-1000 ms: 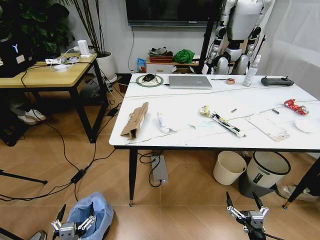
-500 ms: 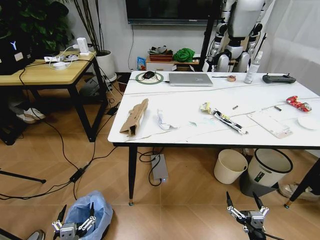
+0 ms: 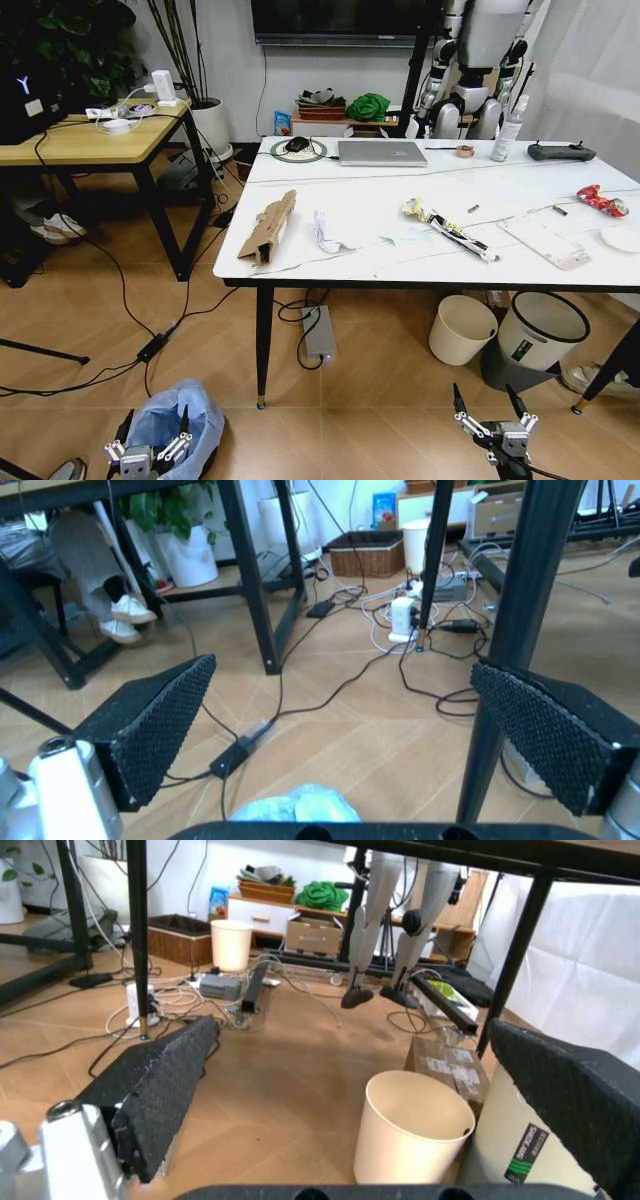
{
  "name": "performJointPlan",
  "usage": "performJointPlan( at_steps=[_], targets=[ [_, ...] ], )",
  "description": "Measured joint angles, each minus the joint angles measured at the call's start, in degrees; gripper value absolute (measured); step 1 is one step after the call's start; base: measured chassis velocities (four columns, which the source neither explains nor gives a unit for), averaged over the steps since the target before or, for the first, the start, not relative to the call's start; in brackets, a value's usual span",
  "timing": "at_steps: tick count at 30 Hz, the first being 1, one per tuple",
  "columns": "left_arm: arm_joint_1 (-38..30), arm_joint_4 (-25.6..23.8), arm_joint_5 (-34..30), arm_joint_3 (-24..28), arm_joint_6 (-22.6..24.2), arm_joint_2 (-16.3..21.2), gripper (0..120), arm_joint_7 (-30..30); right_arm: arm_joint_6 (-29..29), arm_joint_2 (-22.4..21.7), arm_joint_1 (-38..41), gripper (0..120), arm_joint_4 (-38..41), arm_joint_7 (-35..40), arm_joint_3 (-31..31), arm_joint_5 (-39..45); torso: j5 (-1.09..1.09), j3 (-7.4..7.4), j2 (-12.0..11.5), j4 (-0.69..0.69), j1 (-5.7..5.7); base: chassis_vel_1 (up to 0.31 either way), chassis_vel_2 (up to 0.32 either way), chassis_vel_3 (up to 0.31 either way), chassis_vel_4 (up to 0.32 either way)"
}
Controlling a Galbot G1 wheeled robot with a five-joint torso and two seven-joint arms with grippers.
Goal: Pick up the trash bin and place the trash from the table into it.
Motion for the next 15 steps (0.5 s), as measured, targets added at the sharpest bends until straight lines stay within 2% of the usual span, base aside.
performJointPlan(
  at_steps=[15],
  targets=[
    [0.2,0.1,0.3,0.0,-0.5,-0.1,100,0.3,0.2,0.0,-0.2,100,0.0,0.0,0.0,0.0,0.00,-2.20,-3.8,0.00,-1.54,0.000,0.000,0.000,0.000]
  ],
)
